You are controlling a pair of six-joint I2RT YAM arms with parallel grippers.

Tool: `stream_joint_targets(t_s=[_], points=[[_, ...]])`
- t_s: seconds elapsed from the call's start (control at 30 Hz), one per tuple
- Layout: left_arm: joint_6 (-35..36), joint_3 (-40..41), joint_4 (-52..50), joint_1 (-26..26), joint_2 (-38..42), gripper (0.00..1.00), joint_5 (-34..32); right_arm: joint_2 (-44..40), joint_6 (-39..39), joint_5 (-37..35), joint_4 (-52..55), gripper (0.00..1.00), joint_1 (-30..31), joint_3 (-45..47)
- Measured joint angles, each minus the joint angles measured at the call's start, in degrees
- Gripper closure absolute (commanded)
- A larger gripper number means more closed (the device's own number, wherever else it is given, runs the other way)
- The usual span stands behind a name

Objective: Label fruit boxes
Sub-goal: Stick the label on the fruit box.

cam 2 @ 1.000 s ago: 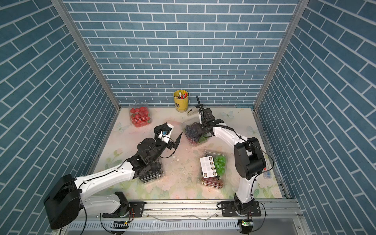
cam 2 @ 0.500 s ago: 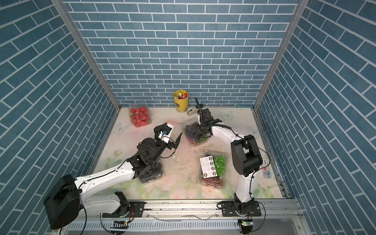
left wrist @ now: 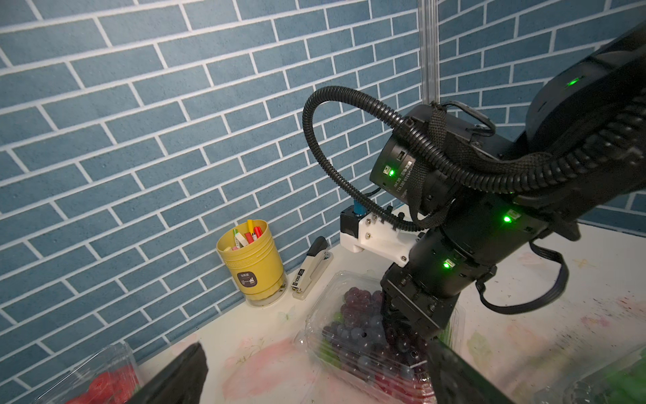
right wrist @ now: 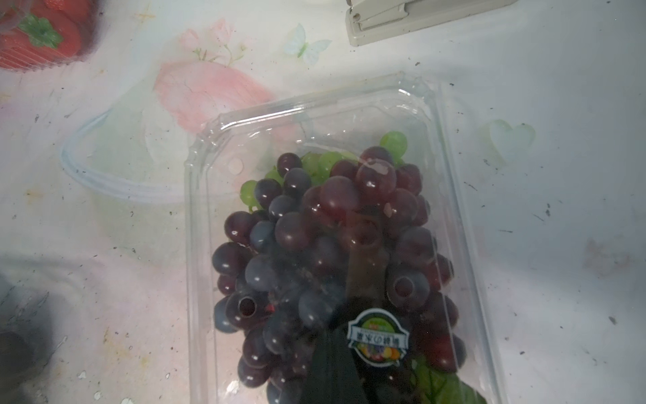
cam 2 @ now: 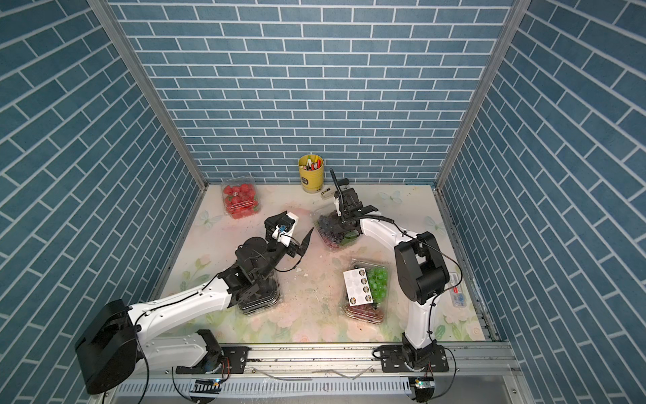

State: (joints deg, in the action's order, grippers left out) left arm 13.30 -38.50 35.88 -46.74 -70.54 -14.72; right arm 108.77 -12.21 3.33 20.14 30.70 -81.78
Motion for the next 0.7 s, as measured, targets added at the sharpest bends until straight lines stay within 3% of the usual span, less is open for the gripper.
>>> stream_joint_targets(t_s=[0.7], points=[[0.0, 0.0, 0.0, 0.0, 0.0, 0.0, 0.0, -1.9, -0.1, 0.8, 0.0, 1.0, -2.6, 0.1]])
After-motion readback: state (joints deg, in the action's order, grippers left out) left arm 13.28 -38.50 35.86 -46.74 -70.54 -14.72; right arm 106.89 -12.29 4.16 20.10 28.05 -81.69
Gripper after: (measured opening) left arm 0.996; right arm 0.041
